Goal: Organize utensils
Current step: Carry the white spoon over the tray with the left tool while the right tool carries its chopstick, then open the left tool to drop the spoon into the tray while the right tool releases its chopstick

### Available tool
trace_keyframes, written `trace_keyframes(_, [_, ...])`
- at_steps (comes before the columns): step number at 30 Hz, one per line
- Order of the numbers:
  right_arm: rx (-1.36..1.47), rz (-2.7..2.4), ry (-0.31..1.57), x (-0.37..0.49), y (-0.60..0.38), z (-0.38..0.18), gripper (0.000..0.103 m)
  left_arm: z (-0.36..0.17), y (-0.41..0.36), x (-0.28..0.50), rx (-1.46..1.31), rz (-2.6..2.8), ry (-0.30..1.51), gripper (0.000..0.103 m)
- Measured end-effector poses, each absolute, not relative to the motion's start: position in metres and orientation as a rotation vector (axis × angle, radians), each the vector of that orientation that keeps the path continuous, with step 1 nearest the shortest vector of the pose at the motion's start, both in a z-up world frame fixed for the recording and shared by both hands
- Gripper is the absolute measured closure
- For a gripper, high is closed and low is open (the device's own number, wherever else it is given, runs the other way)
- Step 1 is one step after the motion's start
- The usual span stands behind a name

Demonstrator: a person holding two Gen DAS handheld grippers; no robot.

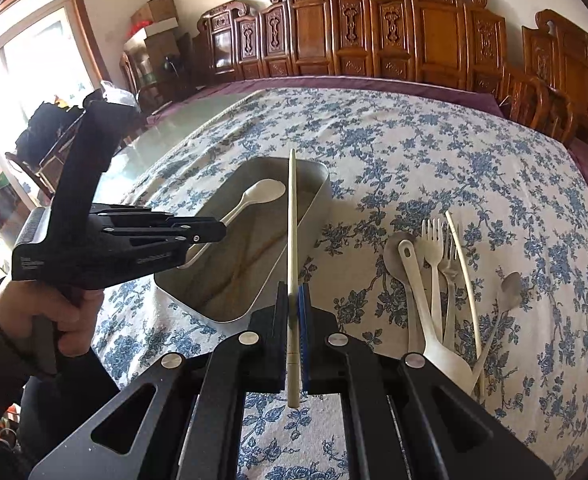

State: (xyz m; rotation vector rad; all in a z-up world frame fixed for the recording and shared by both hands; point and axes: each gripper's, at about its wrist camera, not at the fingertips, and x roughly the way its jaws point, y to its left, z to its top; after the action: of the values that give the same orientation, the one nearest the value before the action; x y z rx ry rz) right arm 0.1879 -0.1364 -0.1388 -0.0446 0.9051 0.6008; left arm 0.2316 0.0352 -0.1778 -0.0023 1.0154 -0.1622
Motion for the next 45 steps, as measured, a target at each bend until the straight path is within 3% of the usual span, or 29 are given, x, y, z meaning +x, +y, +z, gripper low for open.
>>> trace_keyframes(10, [-0.035,0.617,0.907,0.192,-0.124,-0.139,0.097,-0.18,0.043,0.235,-0.047,-0.173,1.012,0.092])
trace_keyframes(14, [-0.034,0.624,0.911,0.195,-0.117,-0.14,0.097,-0.162,0.052,0.222,-0.046,-0.154,0.964,0.086])
trace_keyframes(45, [0.008,0.65,1.018,0.237,-0.044,-0.184,0.096,-0.116,0.098,0.163,-0.071,-0.069,0.857,0.086])
